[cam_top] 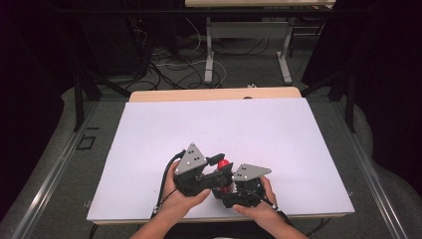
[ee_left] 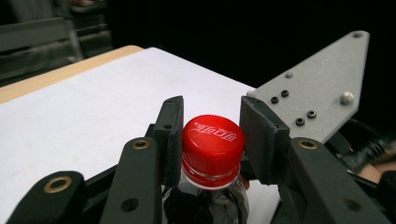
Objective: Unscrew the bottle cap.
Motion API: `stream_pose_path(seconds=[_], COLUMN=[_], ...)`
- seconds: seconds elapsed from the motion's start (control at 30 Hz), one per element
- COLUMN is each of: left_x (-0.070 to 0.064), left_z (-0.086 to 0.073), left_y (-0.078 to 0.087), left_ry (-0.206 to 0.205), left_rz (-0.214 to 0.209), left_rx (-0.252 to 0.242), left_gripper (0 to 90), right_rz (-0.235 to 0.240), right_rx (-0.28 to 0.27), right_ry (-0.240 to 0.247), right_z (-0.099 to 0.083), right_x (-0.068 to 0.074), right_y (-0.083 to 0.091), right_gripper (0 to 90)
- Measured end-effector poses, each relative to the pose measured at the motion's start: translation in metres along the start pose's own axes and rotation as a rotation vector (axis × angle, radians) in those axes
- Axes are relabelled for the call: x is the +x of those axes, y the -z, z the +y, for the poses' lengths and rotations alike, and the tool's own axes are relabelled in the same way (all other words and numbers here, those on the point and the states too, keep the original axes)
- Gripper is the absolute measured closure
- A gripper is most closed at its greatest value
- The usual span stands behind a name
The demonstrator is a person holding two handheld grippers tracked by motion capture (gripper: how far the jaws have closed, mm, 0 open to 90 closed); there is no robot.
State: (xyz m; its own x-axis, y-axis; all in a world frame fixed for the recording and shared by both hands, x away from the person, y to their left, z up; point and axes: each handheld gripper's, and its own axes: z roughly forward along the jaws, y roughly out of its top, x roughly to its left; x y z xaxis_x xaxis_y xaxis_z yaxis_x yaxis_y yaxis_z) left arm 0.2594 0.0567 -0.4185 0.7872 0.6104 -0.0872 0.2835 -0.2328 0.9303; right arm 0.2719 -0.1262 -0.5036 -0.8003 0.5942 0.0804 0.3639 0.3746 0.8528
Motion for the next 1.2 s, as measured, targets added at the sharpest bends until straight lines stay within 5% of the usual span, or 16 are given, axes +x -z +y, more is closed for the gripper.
stream_pose_path(seconds=[0.23,0.43,0.6,0.7,0.8,0.97,1.2], left_x=[-0.013,-0.008,-0.004,0.004,0.014,0.026,0.043], left_z=[0.001,0.002,0.000,0.002,0.007,0.013,0.012], left_y=[-0.005,-0.006,-0.003,0.004,0.008,0.015,0.017], left_ry=[0.059,0.067,0.041,0.016,0.008,-0.083,-0.095], left_rz=[0.112,0.065,0.047,-0.033,-0.161,-0.313,-0.403], left_rx=[-0.010,0.007,-0.019,-0.029,0.026,0.059,0.056], left_gripper=[61.8,58.2,42.4,39.1,38.0,39.2,50.2], right_rz=[-0.020,-0.015,-0.002,0.010,0.028,0.068,0.111], right_rx=[-0.011,-0.005,-0.011,-0.008,-0.010,-0.014,-0.017], right_ry=[-0.016,-0.012,-0.018,-0.012,0.001,0.035,0.066], right_z=[-0.001,-0.001,0.000,0.000,0.000,0.001,0.001], right_x=[-0.002,-0.003,-0.002,-0.002,-0.001,0.002,0.009], right_y=[0.000,0.002,0.002,0.003,0.003,0.003,0.002], right_gripper=[28.7,28.7,28.7,28.6,28.6,28.6,28.6])
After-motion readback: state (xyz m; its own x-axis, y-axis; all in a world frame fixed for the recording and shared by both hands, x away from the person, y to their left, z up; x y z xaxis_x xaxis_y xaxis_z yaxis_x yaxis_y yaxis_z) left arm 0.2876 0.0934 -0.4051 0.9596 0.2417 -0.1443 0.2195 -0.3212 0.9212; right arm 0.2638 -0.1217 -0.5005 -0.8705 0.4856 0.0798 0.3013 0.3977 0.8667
